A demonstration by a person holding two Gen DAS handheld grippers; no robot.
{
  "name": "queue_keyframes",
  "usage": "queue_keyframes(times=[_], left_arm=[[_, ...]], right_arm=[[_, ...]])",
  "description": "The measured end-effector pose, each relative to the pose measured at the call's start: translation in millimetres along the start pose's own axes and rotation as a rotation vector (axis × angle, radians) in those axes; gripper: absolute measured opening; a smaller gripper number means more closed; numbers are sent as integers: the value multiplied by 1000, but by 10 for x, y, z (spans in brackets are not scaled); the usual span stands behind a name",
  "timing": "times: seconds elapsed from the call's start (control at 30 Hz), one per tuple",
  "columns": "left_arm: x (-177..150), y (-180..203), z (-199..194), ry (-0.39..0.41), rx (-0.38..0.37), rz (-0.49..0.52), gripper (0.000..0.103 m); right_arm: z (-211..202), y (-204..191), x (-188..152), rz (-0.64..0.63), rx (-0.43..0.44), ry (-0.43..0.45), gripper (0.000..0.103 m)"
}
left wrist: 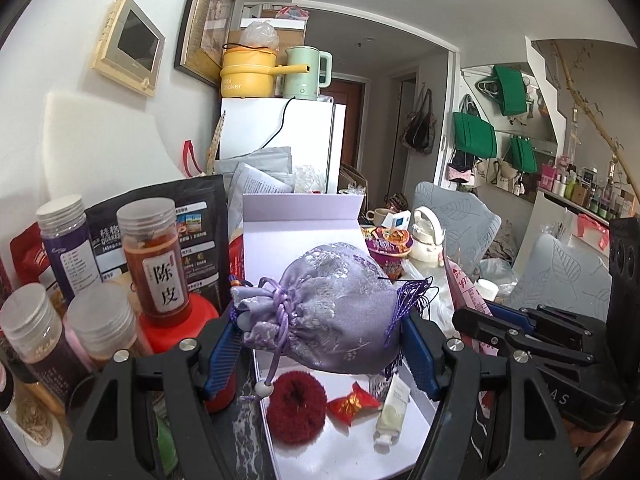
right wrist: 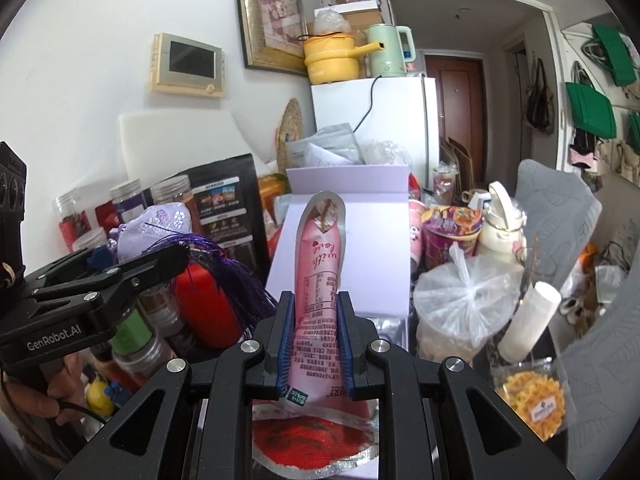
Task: Organize soft objects
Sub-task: 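Carry the lavender pouch and pink squeeze pouch with both grippers over the box, then open the left gripper to drop the lavender pouch into the box while the right holds the pink pouch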
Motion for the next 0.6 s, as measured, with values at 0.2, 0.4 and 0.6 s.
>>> queue_keyframes(times=[0.2, 0.4, 0.6], left_arm=[[75, -30, 200, 4, 41, 15, 71], [-61, -90, 450, -45, 54, 5, 71], [-156, -161, 686, -97, 66, 15, 71]], right_arm=[[165, 32, 142, 20, 17, 21, 20], [408, 111, 127, 32, 4, -6, 20], [661, 168, -27, 25, -6, -61, 20]])
Point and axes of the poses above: each gripper's, at about its wrist camera, not at the fingertips, and z roughly the way its jaws point, y to its right, x to its top, the point moved 6 cm from there along z, roughly the way its jaws point, and after that the axes turned 4 degrees about -x, right-handed, at the moved point
